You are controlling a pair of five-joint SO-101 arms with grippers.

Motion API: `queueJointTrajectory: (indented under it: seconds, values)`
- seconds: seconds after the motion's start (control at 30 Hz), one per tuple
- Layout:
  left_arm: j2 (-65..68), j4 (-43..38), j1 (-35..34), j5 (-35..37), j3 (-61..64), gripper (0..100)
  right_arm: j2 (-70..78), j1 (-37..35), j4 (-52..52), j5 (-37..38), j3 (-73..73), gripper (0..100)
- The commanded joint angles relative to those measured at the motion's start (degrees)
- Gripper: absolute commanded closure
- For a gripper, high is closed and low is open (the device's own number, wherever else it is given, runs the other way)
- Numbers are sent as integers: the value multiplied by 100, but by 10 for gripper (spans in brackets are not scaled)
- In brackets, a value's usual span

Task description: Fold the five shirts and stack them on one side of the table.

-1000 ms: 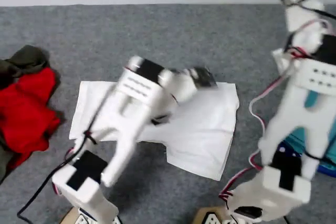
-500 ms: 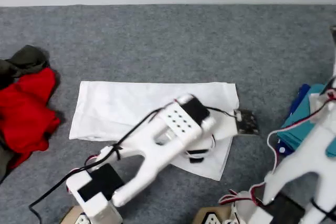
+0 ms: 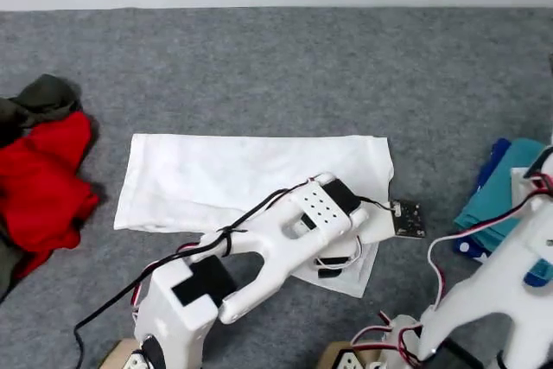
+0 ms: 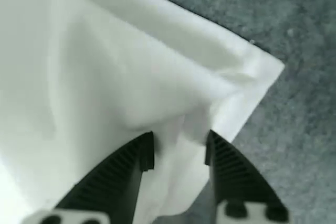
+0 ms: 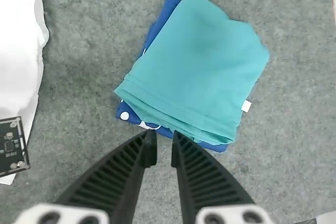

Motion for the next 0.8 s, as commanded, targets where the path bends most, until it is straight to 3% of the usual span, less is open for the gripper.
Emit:
queueJointTrajectory:
  seconds: [0.0, 0.77]
  values:
    - [-9, -158, -53, 9, -4, 874, -242, 92, 215, -18, -9, 935]
    - [-9, 255, -527, -26, -857, 885, -611, 84, 224, -18, 0, 935]
